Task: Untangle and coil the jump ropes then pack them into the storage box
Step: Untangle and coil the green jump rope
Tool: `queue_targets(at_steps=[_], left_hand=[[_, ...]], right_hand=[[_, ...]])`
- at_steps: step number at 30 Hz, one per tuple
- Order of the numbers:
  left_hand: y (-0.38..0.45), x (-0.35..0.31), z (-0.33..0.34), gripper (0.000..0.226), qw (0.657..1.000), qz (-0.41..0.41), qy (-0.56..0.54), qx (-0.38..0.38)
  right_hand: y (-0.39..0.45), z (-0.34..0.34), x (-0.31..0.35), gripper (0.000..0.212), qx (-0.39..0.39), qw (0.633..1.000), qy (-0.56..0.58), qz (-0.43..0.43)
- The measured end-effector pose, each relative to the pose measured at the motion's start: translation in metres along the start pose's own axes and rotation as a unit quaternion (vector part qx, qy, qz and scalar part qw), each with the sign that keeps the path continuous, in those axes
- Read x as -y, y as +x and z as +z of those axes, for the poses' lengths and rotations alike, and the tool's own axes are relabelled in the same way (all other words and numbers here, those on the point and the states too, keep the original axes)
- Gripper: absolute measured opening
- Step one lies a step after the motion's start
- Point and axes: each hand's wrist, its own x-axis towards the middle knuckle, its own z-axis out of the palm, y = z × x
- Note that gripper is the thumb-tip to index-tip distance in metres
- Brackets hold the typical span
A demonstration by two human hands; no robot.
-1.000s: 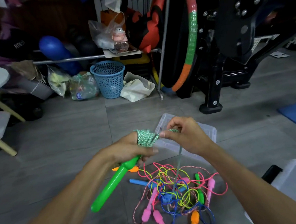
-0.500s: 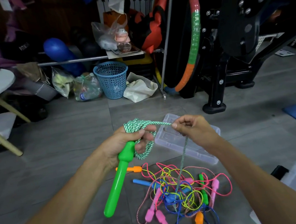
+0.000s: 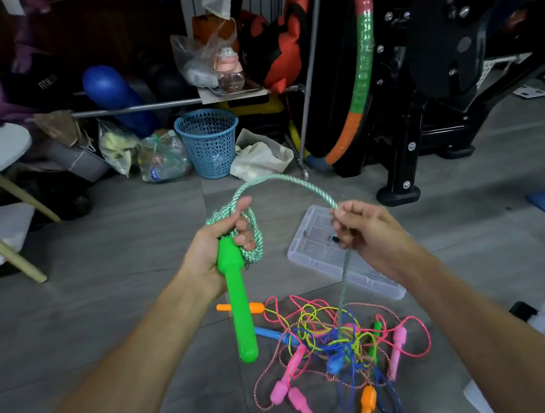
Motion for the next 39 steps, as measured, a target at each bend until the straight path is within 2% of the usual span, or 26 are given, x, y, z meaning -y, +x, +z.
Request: queue_targets(at_steps=[1,3,6,8,10,13,15,17,19,23,25,27,29,30,32,33,35,36,39], left_hand=[[0.0,0.0,0.003,0.025,1.0,-0.004,0.008,0.009],[0.0,0.001,0.005,0.023,0.999,-0.013,0.034,0.014],[-0.001,0.004,0.005,0.019,0.997,-0.027,0.075,-0.006],[-0.001,0.004,0.004,0.018,0.996,-0.034,0.082,-0.026],[-0.001,0.005,0.004,0.016,0.997,-0.041,0.053,-0.041],[0.0,0.01,0.007,0.018,0.998,-0.05,0.017,-0.021],[-0.001,0.016,0.01,0.02,0.998,-0.037,0.052,0.003],[0.001,0.023,0.009,0.021,0.988,-0.002,0.154,0.017],[0.007,0.03,0.003,0.026,0.953,0.021,0.302,0.019],[0.01,0.034,-0.006,0.013,0.826,0.01,0.557,0.084],[0.008,0.033,-0.005,0.014,0.78,-0.012,0.617,0.098],[0.003,0.028,-0.001,0.022,0.769,-0.037,0.627,0.118],[-0.002,0.025,0.004,0.031,0.775,-0.049,0.612,0.152],[-0.005,0.025,0.007,0.027,0.778,-0.047,0.602,0.176],[-0.009,0.028,0.007,0.004,0.786,-0.067,0.577,0.21],[-0.009,0.029,0.006,0.016,0.797,-0.086,0.558,0.215],[-0.008,0.025,0.003,0.023,0.839,-0.126,0.484,0.214],[-0.008,0.021,0.003,0.022,0.867,-0.136,0.428,0.214],[-0.009,0.009,0.002,0.024,0.929,-0.163,0.25,0.218]], right_hand=[[0.001,0.008,0.005,0.011,0.0,1.0,0.003,-0.008],[0.0,0.015,0.003,0.015,-0.011,0.989,-0.149,-0.022],[-0.001,0.01,-0.01,0.024,0.007,0.898,-0.439,-0.025],[-0.003,0.013,-0.009,0.027,0.058,0.858,-0.51,-0.03],[-0.009,0.023,-0.004,0.026,0.116,0.838,-0.531,-0.048],[-0.021,0.041,-0.001,0.019,0.205,0.833,-0.509,-0.068],[-0.026,0.049,0.0,0.016,0.229,0.855,-0.46,-0.066],[-0.03,0.054,0.002,0.013,0.232,0.885,-0.397,-0.065],[-0.033,0.056,0.006,0.007,0.233,0.908,-0.342,-0.065],[-0.033,0.048,0.009,0.028,0.198,0.928,-0.309,-0.062],[-0.03,0.036,0.01,0.032,0.16,0.926,-0.334,-0.068],[-0.026,0.024,0.012,0.031,0.135,0.925,-0.347,-0.068],[-0.024,0.019,0.015,0.026,0.113,0.929,-0.345,-0.076],[-0.023,0.019,0.014,0.024,0.101,0.93,-0.343,-0.083],[-0.021,0.024,0.009,0.02,0.065,0.922,-0.365,-0.112],[-0.02,0.025,0.006,0.019,0.04,0.912,-0.388,-0.13],[-0.019,0.026,0.003,0.018,-0.009,0.902,-0.405,-0.15],[-0.017,0.023,0.003,0.019,-0.019,0.91,-0.389,-0.144],[-0.016,0.015,0.001,0.017,0.04,0.947,-0.309,-0.08]])
